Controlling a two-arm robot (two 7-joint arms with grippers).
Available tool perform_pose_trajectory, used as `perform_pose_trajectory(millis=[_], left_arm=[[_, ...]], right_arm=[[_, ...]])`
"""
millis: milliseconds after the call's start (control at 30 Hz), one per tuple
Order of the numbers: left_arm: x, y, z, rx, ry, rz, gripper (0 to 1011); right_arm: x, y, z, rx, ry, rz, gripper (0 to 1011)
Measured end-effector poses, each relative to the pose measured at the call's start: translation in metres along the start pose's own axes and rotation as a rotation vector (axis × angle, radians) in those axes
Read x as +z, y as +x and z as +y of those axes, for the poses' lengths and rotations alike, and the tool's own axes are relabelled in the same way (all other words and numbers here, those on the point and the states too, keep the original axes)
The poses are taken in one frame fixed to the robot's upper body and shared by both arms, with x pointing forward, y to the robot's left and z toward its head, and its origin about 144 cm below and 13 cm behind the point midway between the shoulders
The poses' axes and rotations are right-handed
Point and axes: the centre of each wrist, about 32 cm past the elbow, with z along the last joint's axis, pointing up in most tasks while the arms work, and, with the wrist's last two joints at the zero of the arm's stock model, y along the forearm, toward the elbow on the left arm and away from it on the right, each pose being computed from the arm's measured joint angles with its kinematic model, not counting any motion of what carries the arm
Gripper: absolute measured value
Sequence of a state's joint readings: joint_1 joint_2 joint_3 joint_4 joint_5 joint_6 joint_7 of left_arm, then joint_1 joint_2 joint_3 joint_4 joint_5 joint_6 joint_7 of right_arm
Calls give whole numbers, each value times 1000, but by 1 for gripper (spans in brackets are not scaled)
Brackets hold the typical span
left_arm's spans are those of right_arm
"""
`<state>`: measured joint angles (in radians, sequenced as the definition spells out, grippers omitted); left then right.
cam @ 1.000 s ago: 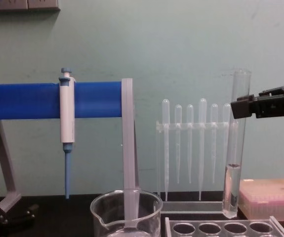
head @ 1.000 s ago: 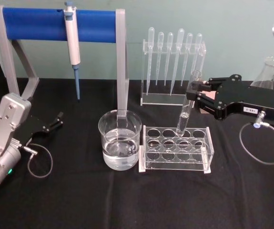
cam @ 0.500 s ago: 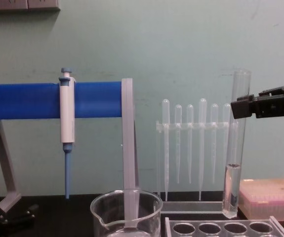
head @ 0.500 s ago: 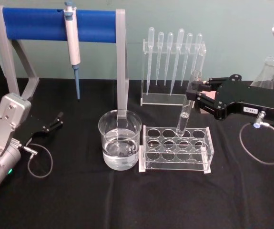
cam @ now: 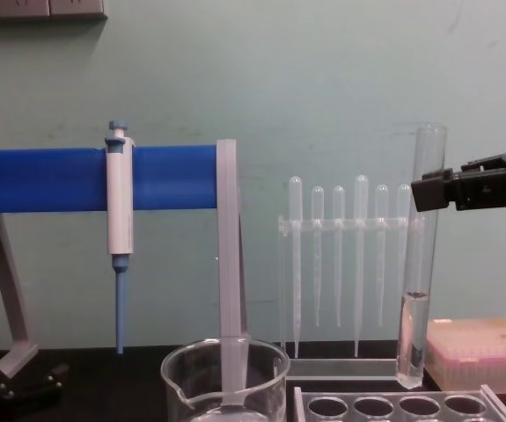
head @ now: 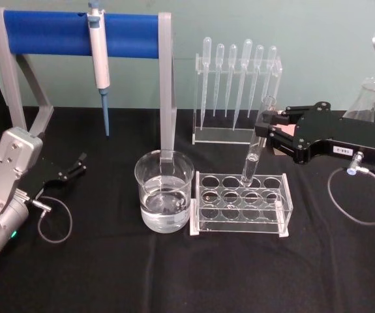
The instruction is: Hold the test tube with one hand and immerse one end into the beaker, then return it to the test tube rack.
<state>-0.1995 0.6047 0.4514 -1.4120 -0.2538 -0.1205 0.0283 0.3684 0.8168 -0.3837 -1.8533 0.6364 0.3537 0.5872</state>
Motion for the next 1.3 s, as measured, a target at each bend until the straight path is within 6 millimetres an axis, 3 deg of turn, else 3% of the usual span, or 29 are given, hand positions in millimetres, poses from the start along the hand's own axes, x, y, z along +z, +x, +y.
perform_pose_trajectory(millis=[833,1300], left_arm=[[0,0,0,0,0,0,1000],[0,0,0,0,0,0,1000]], right_arm=[[4,-3,4,15,31,-15,241],[35,-23,49,94,92,-21,241]])
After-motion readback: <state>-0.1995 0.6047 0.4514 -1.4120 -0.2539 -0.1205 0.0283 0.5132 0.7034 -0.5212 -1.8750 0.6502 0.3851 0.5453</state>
